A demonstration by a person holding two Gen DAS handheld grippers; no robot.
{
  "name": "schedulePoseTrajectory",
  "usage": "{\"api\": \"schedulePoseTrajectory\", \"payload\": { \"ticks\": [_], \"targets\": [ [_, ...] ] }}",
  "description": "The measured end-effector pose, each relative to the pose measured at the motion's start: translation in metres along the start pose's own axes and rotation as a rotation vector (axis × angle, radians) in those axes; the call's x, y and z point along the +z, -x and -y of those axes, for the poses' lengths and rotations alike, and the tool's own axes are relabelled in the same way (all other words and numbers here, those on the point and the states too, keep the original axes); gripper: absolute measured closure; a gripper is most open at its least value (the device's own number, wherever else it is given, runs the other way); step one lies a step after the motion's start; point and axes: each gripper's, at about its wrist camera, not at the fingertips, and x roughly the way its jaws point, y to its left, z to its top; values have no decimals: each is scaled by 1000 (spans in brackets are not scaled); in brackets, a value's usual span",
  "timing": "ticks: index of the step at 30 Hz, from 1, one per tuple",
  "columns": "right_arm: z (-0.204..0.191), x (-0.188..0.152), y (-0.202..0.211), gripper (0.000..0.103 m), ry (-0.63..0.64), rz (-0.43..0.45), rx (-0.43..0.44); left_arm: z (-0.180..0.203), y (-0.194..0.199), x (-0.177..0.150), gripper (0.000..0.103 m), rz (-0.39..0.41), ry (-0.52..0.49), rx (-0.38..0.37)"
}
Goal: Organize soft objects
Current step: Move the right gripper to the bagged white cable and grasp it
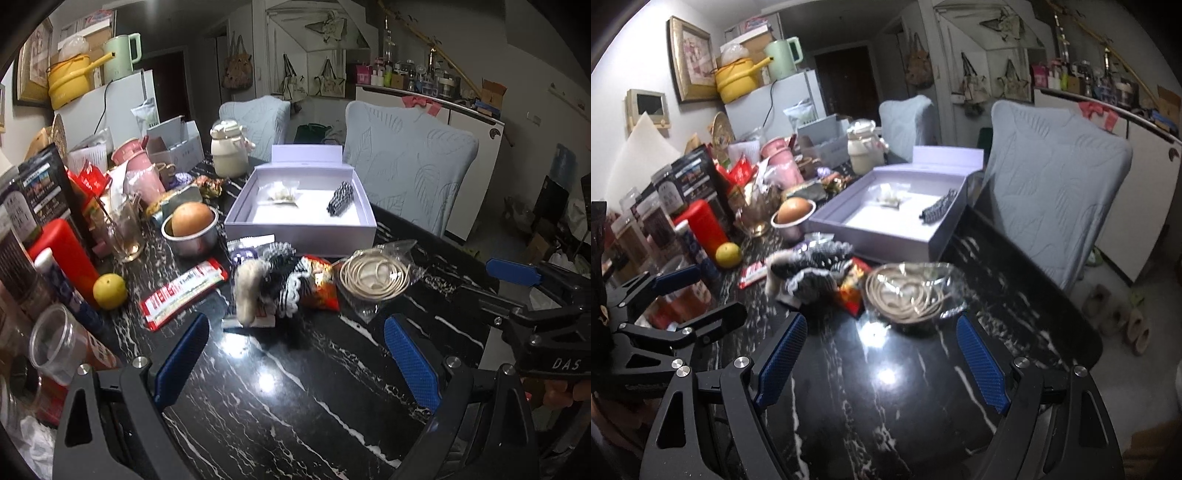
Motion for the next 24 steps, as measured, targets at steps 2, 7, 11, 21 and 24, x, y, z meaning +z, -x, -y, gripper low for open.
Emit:
{"api": "schedulePoseTrajectory", "payload": {
  "ticks": [2, 7, 11, 21, 24],
  "targets": [
    [1, -4, -6, 16, -3, -17, 3, 0, -4, -4, 6, -11, 6, 0],
    [3, -11, -21, 8, 5, -40, -3, -2, -14, -10, 6, -26, 28, 1],
    [6, -12, -34, 0, 10, -56, -18, -6, -23, -12, 6, -39, 55, -9],
    [26, -6, -81, 0, 1, -138, -38, -23, -43, -4, 6, -40, 122, 0],
    [31, 1, -91, 0, 8, -125, -38, -28, -48, 2, 6, -36, 136, 0]
  ]
}}
